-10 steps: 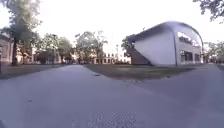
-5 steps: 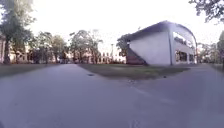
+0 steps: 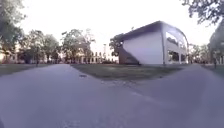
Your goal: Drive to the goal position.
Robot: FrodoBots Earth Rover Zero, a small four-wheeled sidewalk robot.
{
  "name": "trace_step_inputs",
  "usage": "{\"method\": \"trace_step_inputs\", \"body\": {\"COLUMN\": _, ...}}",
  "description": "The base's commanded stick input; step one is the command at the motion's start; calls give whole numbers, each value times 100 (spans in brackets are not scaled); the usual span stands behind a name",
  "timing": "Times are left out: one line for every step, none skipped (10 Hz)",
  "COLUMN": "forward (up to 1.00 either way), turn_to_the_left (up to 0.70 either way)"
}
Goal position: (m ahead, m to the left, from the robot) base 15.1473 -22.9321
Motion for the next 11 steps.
{"method": "trace_step_inputs", "body": {"forward": 0, "turn_to_the_left": -70}}
{"method": "trace_step_inputs", "body": {"forward": 0, "turn_to_the_left": -70}}
{"method": "trace_step_inputs", "body": {"forward": 0, "turn_to_the_left": -70}}
{"method": "trace_step_inputs", "body": {"forward": 0, "turn_to_the_left": -70}}
{"method": "trace_step_inputs", "body": {"forward": 0, "turn_to_the_left": -70}}
{"method": "trace_step_inputs", "body": {"forward": 0, "turn_to_the_left": -70}}
{"method": "trace_step_inputs", "body": {"forward": 0, "turn_to_the_left": -70}}
{"method": "trace_step_inputs", "body": {"forward": 0, "turn_to_the_left": -70}}
{"method": "trace_step_inputs", "body": {"forward": 0, "turn_to_the_left": -70}}
{"method": "trace_step_inputs", "body": {"forward": 0, "turn_to_the_left": -70}}
{"method": "trace_step_inputs", "body": {"forward": 0, "turn_to_the_left": -70}}
